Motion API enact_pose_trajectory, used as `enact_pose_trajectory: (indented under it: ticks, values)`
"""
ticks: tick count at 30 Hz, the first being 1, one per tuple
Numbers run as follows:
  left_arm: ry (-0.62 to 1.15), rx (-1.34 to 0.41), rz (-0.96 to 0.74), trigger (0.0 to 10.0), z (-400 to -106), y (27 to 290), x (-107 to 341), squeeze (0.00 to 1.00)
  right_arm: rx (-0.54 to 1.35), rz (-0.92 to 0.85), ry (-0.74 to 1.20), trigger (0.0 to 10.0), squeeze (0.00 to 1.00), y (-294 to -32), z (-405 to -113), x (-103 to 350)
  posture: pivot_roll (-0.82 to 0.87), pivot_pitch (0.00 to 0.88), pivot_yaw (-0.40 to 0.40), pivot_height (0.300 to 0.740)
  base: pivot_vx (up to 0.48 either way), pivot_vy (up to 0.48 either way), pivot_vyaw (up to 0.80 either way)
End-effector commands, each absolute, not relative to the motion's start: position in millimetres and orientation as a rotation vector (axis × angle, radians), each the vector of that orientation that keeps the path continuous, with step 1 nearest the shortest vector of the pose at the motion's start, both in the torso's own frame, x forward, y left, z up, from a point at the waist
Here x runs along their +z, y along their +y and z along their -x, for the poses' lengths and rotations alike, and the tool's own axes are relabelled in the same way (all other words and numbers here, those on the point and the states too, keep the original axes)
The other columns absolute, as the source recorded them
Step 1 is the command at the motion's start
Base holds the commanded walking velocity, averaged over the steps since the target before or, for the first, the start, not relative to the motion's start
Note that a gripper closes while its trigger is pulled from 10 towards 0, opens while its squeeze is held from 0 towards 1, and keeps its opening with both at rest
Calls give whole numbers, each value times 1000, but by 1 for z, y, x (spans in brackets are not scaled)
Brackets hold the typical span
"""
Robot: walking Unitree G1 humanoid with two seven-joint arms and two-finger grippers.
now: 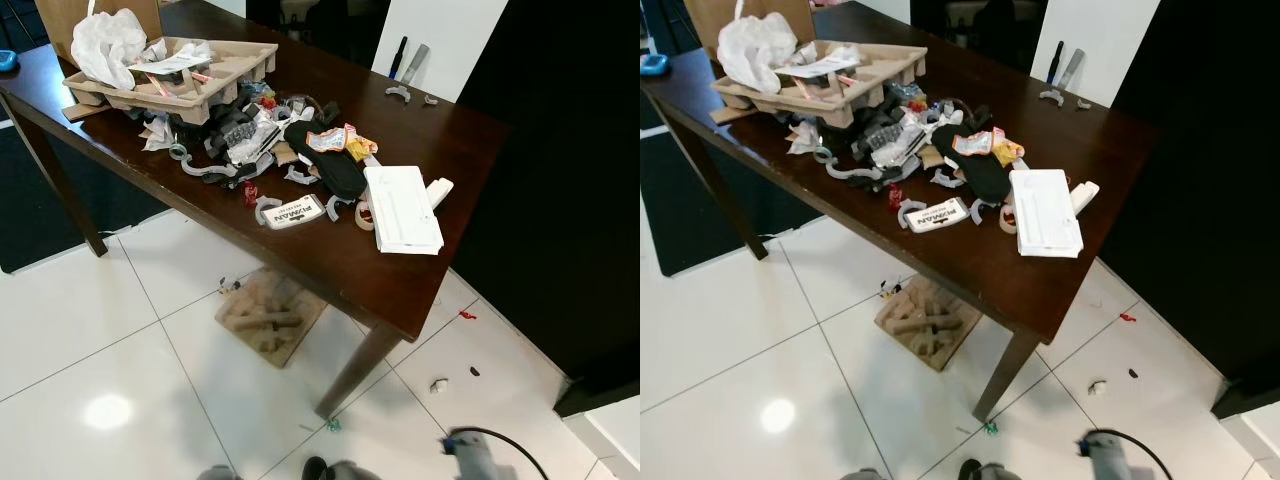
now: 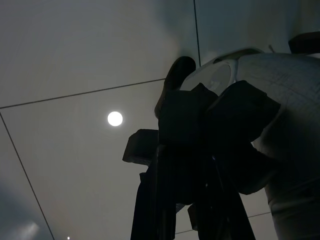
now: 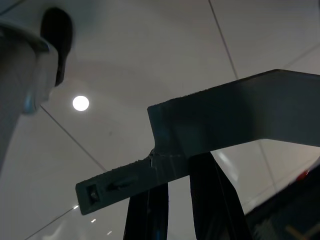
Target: Picking trash to rubbish bin
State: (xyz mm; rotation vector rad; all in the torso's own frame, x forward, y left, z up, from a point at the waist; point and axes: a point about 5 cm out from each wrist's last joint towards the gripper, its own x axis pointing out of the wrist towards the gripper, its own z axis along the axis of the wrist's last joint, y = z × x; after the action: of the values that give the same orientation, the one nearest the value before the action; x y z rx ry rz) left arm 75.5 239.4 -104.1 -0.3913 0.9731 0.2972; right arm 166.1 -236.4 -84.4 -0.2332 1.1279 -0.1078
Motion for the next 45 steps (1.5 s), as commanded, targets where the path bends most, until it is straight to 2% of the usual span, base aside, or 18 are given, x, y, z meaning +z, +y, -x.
enact_pose_trajectory:
  ticks: [1,12,25,33,45]
  values:
    - [1030,280,395,10000,-64,233,-108,0,-87,267,1152,10000,0,-239,-161,-86,254,126,-106,740,-315,0,0]
    - [1043,285,407,10000,-65,230,-109,0,21,308,1176,10000,0,-221,-159,-91,254,115,-107,740,-323,0,0]
    - [1034,275,403,10000,-71,230,-108,0,63,317,1191,10000,0,-214,-159,-93,252,104,-106,740,-331,0,0]
    - [1030,272,405,10000,-74,229,-108,0,79,324,1210,10000,0,-214,-155,-94,242,106,-105,740,-320,0,-756]
    - [1034,248,386,10000,-76,225,-109,0,116,357,1241,10000,0,-214,-147,-97,231,101,-99,740,0,0,-758]
